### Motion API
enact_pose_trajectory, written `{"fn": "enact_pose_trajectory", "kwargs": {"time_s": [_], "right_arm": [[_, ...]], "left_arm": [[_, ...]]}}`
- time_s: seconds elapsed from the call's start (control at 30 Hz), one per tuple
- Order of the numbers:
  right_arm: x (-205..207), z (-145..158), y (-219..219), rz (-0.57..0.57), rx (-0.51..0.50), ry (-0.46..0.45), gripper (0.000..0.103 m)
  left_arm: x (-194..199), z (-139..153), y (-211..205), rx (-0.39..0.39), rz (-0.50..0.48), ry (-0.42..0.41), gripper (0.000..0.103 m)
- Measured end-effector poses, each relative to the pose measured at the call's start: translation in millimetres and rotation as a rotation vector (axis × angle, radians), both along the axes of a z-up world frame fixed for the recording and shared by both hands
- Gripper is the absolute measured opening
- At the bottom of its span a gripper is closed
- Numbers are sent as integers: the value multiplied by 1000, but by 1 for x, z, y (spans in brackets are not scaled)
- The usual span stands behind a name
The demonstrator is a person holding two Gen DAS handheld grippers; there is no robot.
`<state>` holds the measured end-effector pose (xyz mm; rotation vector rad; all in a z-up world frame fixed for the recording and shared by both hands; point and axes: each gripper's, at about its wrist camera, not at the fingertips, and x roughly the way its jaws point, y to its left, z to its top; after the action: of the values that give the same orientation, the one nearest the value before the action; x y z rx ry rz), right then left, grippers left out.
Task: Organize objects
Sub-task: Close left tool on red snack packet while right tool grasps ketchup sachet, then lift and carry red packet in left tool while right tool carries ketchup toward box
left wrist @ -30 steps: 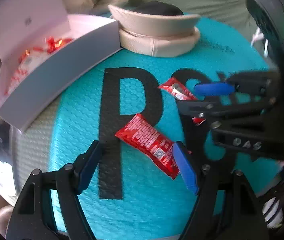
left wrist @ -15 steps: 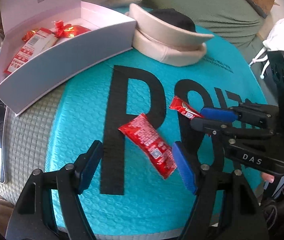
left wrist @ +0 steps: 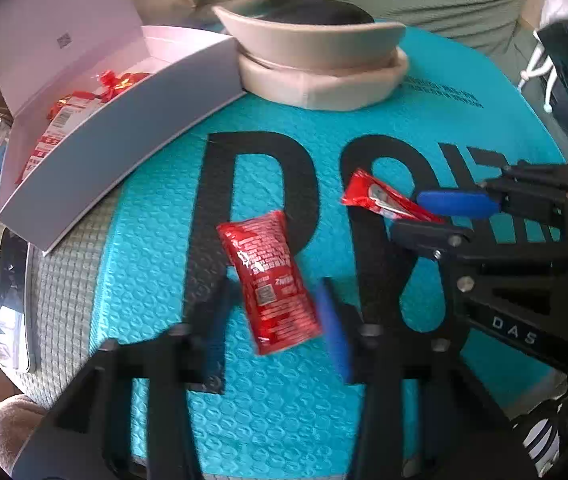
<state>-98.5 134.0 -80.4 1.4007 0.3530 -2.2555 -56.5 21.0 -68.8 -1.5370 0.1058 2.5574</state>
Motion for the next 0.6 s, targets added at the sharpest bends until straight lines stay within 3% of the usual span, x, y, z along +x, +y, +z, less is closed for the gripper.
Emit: {"fn": "enact_pose_trajectory", "kwargs": {"time_s": [0.17,0.4,0.6], "right_arm": [[3,-1,0,-4,1,10,29],[7,-1,6,-9,-49,-15,26],[13,2,6,-5,-65,-28,18]], "left_arm": [[-1,2,-19,96,-1,-18,21],[-1,0,-47,277,29,-60,19],[2,2,-47,277,33,-53,19]]}}
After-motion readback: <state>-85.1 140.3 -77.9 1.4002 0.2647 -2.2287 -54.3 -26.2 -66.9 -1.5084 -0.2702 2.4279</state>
